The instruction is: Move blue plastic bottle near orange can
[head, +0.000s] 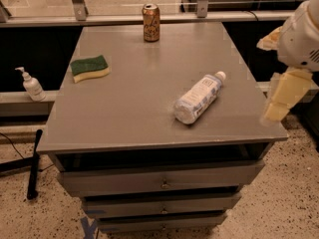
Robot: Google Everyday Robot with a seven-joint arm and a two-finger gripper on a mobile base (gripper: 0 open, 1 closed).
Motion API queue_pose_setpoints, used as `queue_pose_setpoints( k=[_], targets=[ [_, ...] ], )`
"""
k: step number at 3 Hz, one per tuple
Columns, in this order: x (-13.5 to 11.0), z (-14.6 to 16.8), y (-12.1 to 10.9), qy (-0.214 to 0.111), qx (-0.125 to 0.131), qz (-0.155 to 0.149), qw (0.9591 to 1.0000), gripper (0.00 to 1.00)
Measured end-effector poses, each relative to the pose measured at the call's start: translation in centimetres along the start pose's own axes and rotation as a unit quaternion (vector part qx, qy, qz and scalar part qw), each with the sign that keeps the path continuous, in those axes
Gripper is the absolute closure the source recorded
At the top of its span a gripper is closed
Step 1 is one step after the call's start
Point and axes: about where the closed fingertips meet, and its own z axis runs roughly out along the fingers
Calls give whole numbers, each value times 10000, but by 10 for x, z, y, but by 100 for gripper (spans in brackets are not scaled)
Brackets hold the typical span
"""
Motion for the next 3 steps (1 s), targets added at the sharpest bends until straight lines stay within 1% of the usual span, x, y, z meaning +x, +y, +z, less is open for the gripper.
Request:
queue_pose_setpoints(
  k=[1,2,3],
  targets=[
    [-6,37,-21,-315,-59,-401,9987,0],
    [-14,76,-41,-681,-164,-961,9929,0],
    [-26,106,-52,-986,-293,-1399,9848,0]
  ],
)
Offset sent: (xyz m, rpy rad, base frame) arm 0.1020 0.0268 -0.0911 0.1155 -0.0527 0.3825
